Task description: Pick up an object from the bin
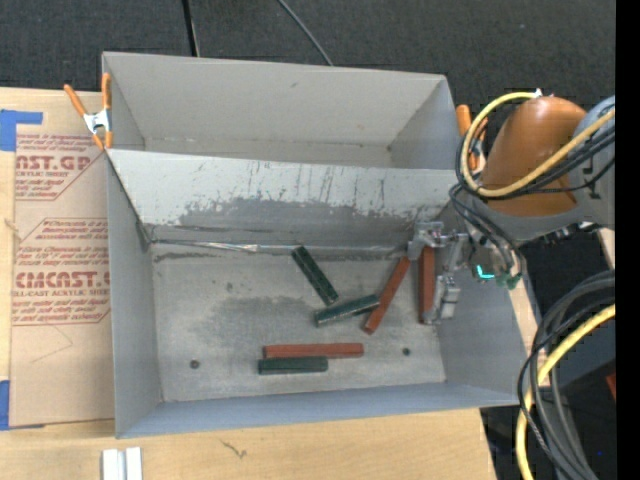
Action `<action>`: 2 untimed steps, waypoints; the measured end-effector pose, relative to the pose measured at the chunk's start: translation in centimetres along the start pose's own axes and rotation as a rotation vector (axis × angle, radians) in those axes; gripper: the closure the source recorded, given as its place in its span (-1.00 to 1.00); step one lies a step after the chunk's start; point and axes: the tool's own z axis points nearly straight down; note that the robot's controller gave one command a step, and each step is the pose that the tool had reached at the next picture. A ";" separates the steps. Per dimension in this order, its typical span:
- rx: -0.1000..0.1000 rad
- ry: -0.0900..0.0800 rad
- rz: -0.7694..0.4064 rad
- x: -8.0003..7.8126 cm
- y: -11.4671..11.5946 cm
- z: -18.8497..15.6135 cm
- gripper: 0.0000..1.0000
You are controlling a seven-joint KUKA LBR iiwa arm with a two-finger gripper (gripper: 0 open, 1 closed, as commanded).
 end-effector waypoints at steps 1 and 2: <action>0.001 -0.007 -0.001 -0.2 0.0 -0.4 -1.00; 0.006 -0.016 -0.090 -0.4 1.6 1.8 -1.00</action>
Offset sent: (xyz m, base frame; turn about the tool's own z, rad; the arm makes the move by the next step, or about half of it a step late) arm 0.0028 0.0587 -0.0741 -0.2791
